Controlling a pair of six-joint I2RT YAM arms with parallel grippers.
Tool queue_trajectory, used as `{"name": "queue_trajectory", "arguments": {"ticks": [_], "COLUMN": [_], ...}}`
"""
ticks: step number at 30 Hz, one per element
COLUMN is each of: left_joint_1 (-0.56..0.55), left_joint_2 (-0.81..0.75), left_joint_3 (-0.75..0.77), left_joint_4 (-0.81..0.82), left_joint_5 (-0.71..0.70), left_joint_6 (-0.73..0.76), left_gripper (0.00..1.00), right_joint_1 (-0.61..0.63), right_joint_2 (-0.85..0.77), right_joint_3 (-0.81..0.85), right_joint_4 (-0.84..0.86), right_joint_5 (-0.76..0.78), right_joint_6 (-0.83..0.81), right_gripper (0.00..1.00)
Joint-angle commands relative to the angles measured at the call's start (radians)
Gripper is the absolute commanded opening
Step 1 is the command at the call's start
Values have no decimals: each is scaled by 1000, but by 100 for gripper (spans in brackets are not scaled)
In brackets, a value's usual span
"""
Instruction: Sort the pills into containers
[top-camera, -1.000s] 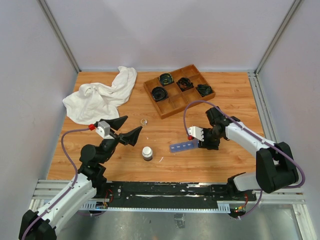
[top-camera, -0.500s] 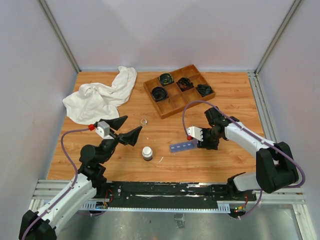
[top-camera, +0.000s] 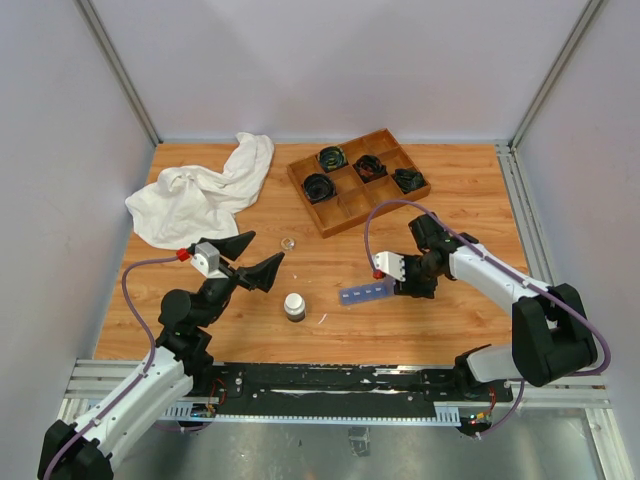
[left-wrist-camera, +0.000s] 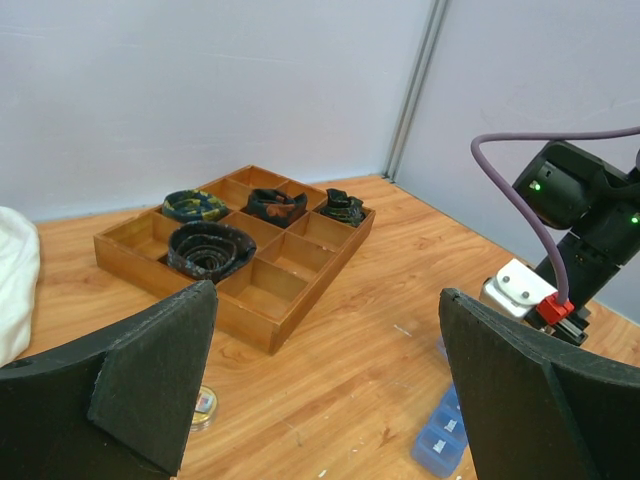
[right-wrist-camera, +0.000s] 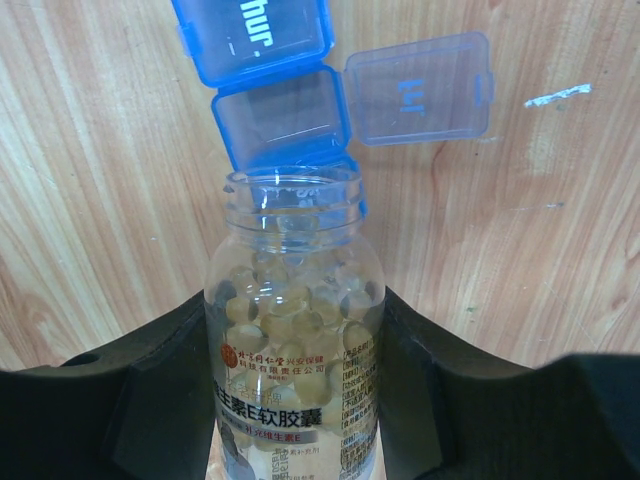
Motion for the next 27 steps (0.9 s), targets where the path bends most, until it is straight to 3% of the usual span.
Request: {"name": "queue_trajectory", "arguments": {"ticks": [1, 3, 6, 13, 16, 19, 21, 24, 27], "left_joint_1": [4, 5, 4, 4, 4, 4, 4, 4, 5], "left_joint_2": [-9, -9, -9, -9, -9, -9, -10, -13, -15], "left_joint_3": [-11, -10, -10, -10, -11, -11, -11, -13, -15], "left_joint_4": [34, 34, 34, 36, 36, 36, 36, 35, 37], "left_joint_5": [6, 6, 6, 6, 8, 8, 7, 7, 7], "left_joint_6": [13, 13, 13, 14, 13, 13, 13, 13, 13], "left_gripper": [99, 99, 99, 99, 99, 99, 99, 99, 99], "right_joint_1": [11, 17, 12, 13, 12, 17, 15, 13, 8], "right_joint_2": [-14, -9, -14, -12, -19, -13, -29, -20, -13], "right_joint_3": [3, 18, -4, 12, -11, 6, -16, 8, -3], "right_joint_4": [20, -39, 24, -25, 36, -27, 41, -28, 22], "right_joint_5": [19, -39, 34, -20, 43, -11, 43, -39, 13], "right_joint_6": [22, 6, 24, 10, 30, 17, 31, 24, 35], "right_gripper": [2, 3, 3, 3, 2, 3, 2, 3, 2]}}
